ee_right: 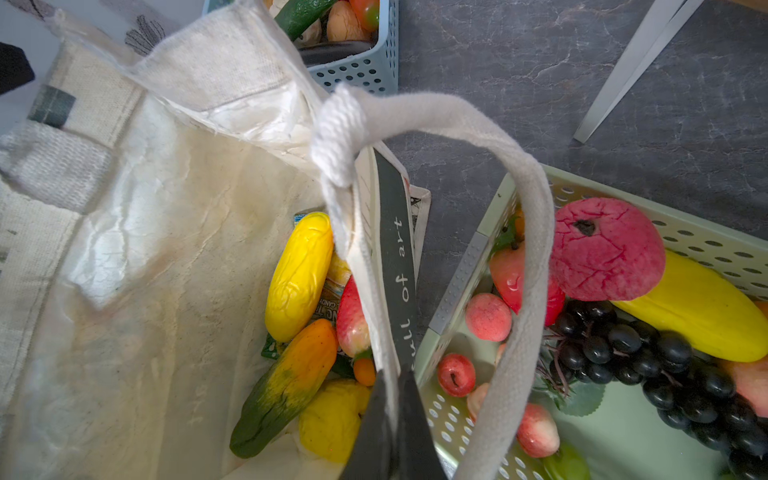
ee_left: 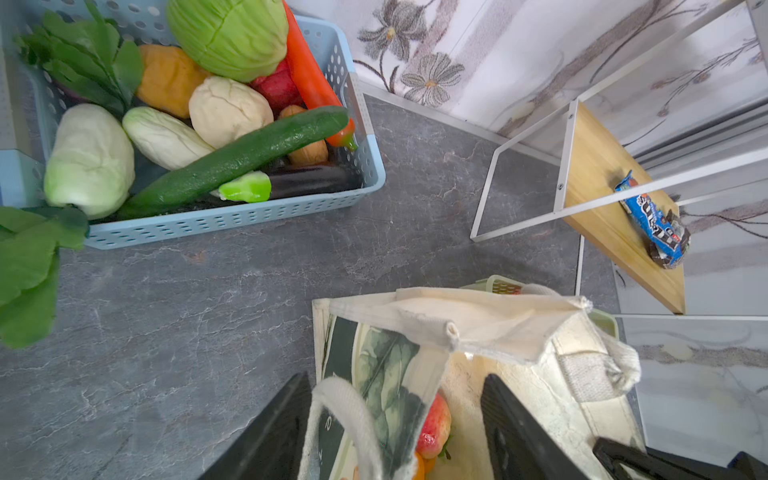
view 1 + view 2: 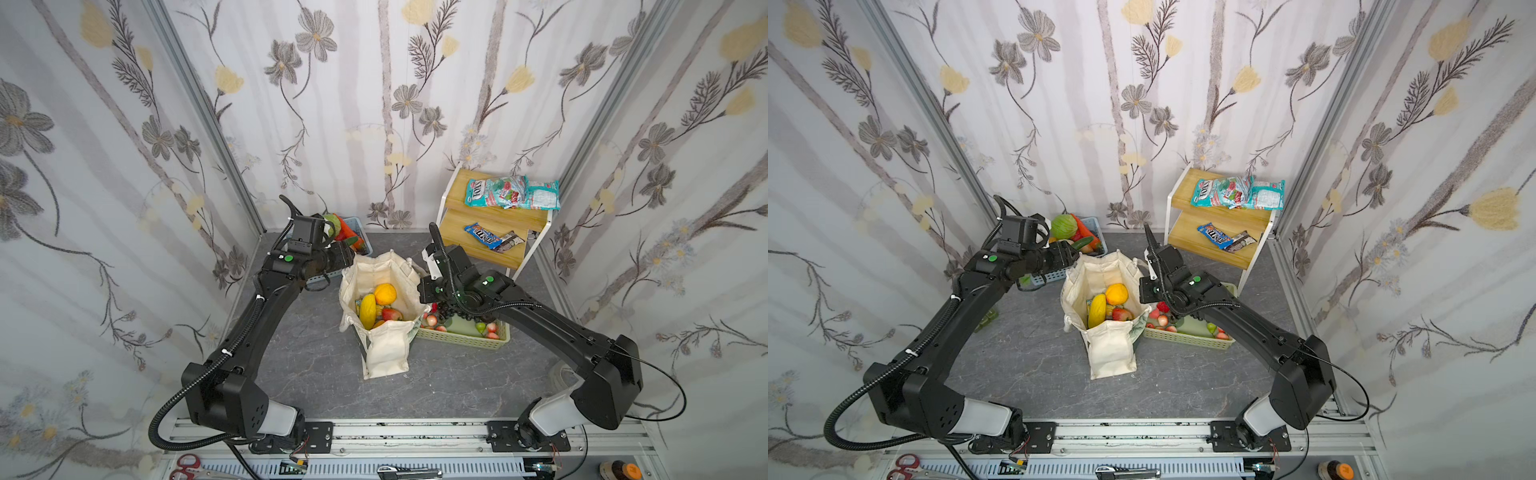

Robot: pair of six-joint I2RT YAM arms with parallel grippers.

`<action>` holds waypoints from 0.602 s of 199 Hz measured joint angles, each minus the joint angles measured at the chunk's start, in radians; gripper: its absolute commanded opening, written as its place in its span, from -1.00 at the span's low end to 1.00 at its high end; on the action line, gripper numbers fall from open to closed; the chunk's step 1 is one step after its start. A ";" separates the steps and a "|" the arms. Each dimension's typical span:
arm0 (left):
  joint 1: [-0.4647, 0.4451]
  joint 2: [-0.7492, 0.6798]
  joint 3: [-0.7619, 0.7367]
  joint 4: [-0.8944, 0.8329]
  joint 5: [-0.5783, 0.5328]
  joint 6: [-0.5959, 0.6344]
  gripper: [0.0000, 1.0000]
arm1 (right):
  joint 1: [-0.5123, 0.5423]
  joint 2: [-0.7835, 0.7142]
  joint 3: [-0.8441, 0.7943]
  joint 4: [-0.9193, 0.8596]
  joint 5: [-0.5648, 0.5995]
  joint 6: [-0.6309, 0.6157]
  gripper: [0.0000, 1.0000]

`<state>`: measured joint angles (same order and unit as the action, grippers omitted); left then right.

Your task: Place the food into the grocery bag and tie it

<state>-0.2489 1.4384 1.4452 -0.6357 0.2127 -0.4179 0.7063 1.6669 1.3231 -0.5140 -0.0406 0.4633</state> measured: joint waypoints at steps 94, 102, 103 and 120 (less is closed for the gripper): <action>0.093 0.108 0.118 -0.037 -0.133 0.114 0.08 | -0.008 -0.010 -0.005 -0.001 -0.002 0.007 -1.00; 0.105 0.123 0.126 -0.042 -0.146 0.131 0.08 | -0.008 -0.010 -0.005 -0.001 -0.002 0.007 -1.00; 0.105 0.125 0.126 -0.042 -0.147 0.132 0.08 | -0.008 -0.010 -0.005 -0.002 -0.002 0.007 -1.00; 0.125 0.154 0.134 -0.052 -0.166 0.149 0.06 | -0.008 -0.010 -0.005 -0.002 -0.002 0.007 -1.00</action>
<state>-0.1238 1.5921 1.5787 -0.6880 0.0471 -0.2687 0.6979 1.6566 1.3182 -0.5156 -0.0425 0.4702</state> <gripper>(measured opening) 0.537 0.048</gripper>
